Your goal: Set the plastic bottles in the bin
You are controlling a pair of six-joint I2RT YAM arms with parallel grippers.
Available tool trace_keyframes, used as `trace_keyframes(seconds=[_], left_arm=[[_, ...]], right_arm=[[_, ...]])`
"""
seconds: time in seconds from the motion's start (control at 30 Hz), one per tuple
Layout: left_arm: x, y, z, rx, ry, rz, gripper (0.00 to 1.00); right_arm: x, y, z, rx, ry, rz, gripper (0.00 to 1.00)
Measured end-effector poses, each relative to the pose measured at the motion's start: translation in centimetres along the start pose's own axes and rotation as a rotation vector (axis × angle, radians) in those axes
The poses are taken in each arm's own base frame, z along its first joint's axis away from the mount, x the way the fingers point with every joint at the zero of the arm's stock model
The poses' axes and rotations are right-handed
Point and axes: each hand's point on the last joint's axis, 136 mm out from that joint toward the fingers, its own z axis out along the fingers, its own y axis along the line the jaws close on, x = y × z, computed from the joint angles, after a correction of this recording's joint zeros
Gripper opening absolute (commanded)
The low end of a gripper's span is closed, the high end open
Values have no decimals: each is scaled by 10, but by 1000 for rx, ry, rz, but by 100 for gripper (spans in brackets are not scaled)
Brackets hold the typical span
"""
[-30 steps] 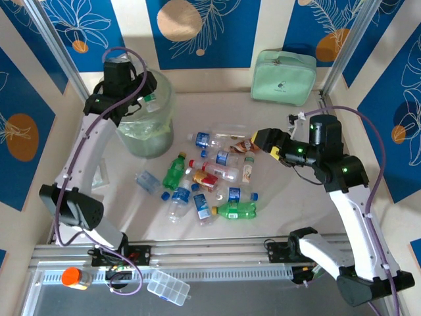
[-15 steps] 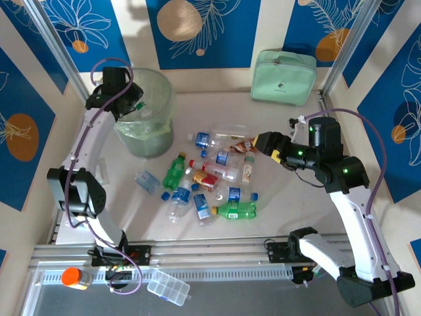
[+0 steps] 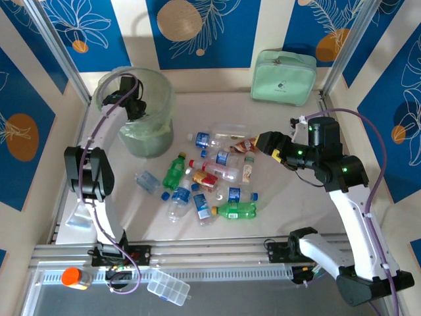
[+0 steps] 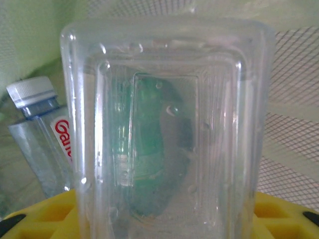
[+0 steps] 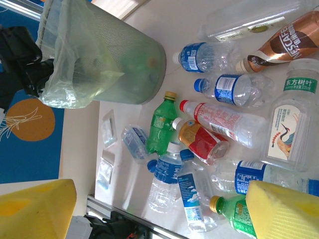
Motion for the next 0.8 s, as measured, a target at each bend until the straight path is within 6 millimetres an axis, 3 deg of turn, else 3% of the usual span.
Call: trace_keyframes(seconds=[0.13, 0.2, 0.33, 0.57, 0.8], left_arm=[[3, -3, 5, 12, 15, -35, 66], [4, -5, 5, 21, 20, -50, 75], [6, -10, 5, 40, 34, -59, 82], [8, -24, -2, 83, 58, -52, 85], [2, -38, -34, 146, 61, -48, 85]], right_arm=[[1, -2, 0, 8, 3, -4, 89], [1, -2, 0, 10, 2, -5, 89], [1, -2, 0, 11, 2, -5, 89], [1, -3, 0, 12, 3, -5, 89], [5, -12, -1, 58, 11, -7, 88]])
